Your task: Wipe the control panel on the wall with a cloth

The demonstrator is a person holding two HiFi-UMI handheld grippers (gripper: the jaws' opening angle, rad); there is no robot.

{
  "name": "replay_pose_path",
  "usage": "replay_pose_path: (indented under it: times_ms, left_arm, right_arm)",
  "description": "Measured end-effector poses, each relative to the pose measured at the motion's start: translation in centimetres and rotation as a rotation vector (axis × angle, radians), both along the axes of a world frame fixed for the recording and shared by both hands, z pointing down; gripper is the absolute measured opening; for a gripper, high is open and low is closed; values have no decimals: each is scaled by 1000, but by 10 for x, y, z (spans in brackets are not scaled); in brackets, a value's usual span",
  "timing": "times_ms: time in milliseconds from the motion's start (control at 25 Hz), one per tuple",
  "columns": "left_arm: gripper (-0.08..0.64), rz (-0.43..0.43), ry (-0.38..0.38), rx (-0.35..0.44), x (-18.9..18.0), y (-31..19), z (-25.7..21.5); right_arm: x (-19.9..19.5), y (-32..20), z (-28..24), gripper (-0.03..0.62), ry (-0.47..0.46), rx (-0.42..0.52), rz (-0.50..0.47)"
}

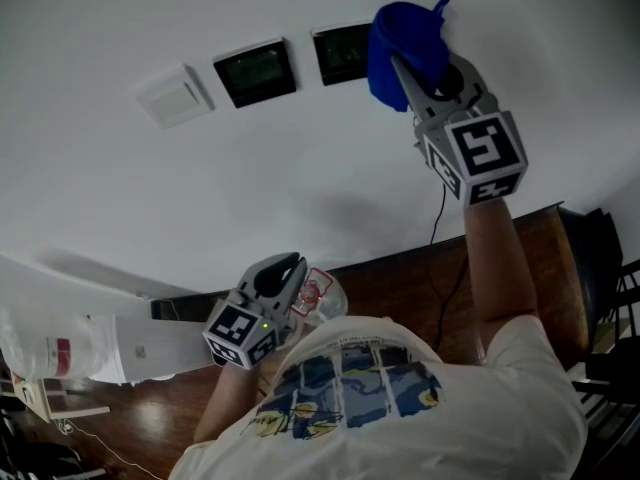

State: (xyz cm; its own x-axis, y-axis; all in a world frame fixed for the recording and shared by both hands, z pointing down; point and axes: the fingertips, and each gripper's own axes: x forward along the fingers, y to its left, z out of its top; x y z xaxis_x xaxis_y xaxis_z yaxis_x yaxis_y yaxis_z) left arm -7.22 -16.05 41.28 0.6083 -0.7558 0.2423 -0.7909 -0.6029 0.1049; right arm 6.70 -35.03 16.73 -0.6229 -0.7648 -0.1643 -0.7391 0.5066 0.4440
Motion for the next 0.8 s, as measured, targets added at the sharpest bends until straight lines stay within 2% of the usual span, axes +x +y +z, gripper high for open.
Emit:
replay_pose_path:
  times_ms: [200,360,560,680,800]
  left_arm:
    - [17,11,-8,-2,18,-2,1]
    - [18,1,-2,1,24,-4,0]
    - [17,-9,-6,-1,21,3,-3]
    - [18,-25,-2,-8,5,10,-2]
    - [18,-43,2,-4,-14,15,-3]
  right_arm:
    - [39,-16,5,49,-22,-16,54]
    - [42,-24,11,51,0,-20,56]
    - [43,-15,5,50,-19,-5,48]
    - [32,14,-3,49,-14,54,49]
    - [-1,46,-7,50,-50,41,-18]
